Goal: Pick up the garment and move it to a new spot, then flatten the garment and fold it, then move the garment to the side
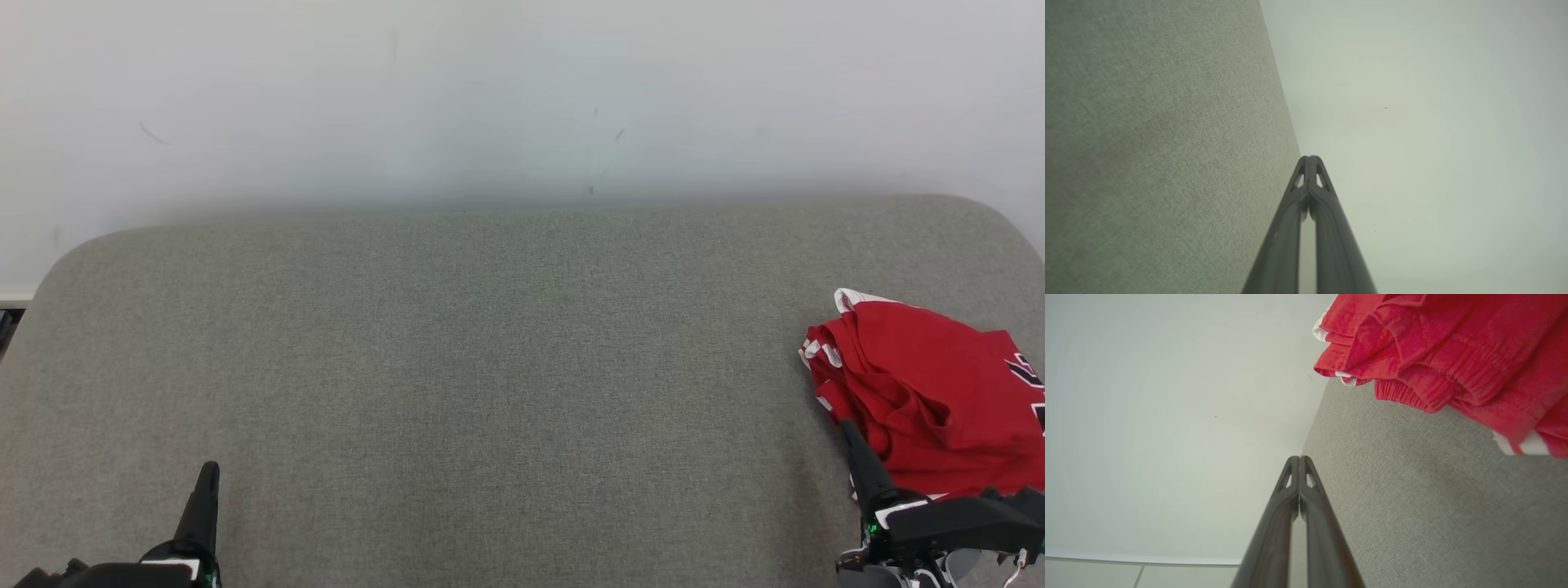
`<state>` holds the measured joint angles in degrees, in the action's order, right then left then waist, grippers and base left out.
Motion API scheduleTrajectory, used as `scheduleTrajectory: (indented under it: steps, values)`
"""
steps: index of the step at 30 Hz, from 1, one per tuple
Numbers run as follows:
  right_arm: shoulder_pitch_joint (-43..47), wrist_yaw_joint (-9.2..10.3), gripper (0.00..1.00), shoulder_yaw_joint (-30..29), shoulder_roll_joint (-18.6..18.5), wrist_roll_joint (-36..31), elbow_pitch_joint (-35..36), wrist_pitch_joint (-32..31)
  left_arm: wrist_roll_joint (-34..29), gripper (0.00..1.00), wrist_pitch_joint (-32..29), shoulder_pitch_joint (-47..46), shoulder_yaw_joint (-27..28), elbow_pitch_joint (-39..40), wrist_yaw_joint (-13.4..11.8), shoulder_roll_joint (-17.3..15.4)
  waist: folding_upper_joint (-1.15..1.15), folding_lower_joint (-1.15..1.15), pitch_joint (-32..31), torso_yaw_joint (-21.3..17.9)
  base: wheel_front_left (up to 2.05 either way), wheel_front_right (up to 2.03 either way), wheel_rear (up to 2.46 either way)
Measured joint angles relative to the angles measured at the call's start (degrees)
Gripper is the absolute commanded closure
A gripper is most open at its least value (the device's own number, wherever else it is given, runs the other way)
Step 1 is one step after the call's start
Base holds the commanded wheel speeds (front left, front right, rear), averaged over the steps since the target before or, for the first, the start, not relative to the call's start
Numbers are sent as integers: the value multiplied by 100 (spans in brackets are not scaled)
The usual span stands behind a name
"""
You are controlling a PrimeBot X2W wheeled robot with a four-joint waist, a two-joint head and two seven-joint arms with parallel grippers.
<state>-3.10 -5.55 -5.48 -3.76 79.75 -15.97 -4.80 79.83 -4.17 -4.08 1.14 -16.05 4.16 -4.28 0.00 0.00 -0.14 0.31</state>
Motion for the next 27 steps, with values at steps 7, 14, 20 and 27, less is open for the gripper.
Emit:
scheduleTrajectory:
  steps: [7,14,20,27]
  values:
    - [-55,-51,100,-80,33,477,-52,-76,435,100,-92,-6,164,-25,124,70,0,0,10,-13,0,0,0]
    - [-118,-101,100,-171,81,939,-76,-131,883,100,-191,-28,326,-68,220,149,0,0,20,-25,0,0,0]
    - [-126,-109,100,-212,111,1201,-98,-176,1148,100,-220,-98,398,-98,291,210,0,-1,24,-31,0,0,0]
    - [-127,-110,100,-213,112,1201,-99,-176,1148,100,-220,-97,401,-101,291,212,0,-1,24,-31,0,0,0]
